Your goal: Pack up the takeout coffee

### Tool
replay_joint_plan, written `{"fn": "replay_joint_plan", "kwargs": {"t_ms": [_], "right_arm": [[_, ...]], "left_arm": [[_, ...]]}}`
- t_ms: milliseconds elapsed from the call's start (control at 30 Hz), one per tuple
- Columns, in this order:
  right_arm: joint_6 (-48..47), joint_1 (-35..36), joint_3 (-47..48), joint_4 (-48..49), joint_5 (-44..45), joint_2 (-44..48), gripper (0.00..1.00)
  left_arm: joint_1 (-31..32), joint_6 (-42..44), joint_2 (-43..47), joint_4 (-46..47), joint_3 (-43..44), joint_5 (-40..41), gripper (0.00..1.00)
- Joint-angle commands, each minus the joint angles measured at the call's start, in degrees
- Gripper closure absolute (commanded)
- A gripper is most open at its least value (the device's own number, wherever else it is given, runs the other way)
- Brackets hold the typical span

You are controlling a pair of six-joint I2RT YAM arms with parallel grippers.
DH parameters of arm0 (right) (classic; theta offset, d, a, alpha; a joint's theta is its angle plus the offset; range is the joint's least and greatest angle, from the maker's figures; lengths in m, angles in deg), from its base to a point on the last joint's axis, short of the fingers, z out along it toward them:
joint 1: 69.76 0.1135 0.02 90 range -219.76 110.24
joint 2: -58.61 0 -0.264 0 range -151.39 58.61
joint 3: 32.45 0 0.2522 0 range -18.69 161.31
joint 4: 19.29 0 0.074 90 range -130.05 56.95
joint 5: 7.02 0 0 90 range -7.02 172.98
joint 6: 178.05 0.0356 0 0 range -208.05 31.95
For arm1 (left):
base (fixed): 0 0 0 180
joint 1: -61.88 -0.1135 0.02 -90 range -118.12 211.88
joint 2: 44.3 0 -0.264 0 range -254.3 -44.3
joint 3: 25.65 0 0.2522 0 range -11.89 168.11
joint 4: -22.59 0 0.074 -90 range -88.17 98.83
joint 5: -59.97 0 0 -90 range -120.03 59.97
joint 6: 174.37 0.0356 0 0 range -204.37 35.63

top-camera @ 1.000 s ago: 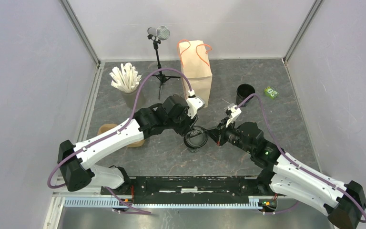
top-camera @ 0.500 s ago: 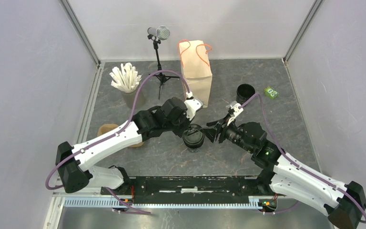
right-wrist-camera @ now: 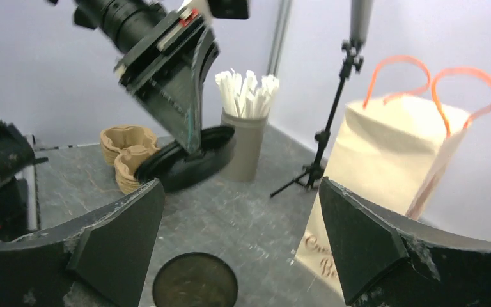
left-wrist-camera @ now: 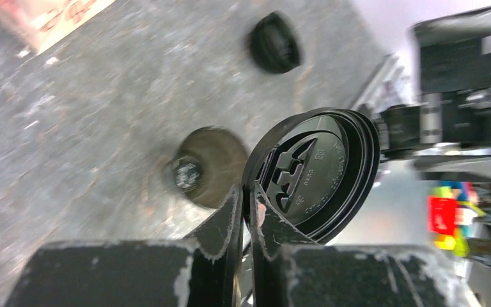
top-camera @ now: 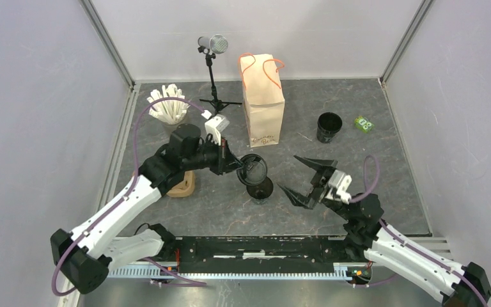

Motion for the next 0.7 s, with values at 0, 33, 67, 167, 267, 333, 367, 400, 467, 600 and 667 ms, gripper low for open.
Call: {"fn": "replay_joint_plan", "kwargs": {"t_ms": [0, 33, 67, 167, 267, 333, 367, 400, 467, 600, 667], "right_arm": [[-15.5, 0.23, -4.42, 23.56, -10.84, -1.18, 0.02], [-17.08, 0.17, -4.86, 26.88, -13.49, -2.39, 0.02], [-17.91, 0.17, -5.43, 31.31, -15.1, -3.94, 0.02], [-18.75, 0.22, -7.52, 45.74, -18.43, -8.19, 0.02], [-19.03, 0.6, -5.07, 50.72, -21.3, -12.81, 0.02], [-20.43, 1.33, -3.33, 52.02, -21.05, -15.65, 0.02], [-21.15, 1.72, -2.7, 53.17, -20.88, -17.25, 0.02], [-21.68, 2.0, -2.13, 53.95, -21.09, -18.3, 0.02], [-22.88, 2.91, -0.67, 54.24, -21.49, -20.49, 0.02], [-25.93, 5.58, 1.86, 54.75, -19.66, -24.11, 0.02], [-27.77, 6.74, 2.9, 55.01, -17.63, -25.58, 0.02]], "left_arm": [[-1.15, -11.51, 4.15, 10.73, -0.48, -13.35, 0.89], [-1.26, -13.46, 4.64, 12.12, -0.71, -14.58, 0.89], [-1.31, -15.35, 4.99, 14.05, -1.0, -15.55, 0.89], [-1.44, -22.02, 6.14, 20.05, -2.33, -18.43, 0.89], [-1.44, -27.76, 6.78, 24.33, -3.76, -20.16, 0.89], [-1.44, -30.94, 7.11, 28.67, -4.76, -21.35, 0.89], [-1.4, -32.91, 7.3, 30.26, -5.44, -21.77, 0.89], [-1.44, -34.43, 7.45, 32.47, -6.08, -22.26, 0.89], [-1.43, -38.18, 7.66, 36.17, -7.48, -23.14, 0.88], [-1.37, -40.13, 8.24, 37.67, -8.53, -23.18, 0.88], [-1.42, -40.52, 8.63, 37.99, -9.06, -23.12, 0.87]]}}
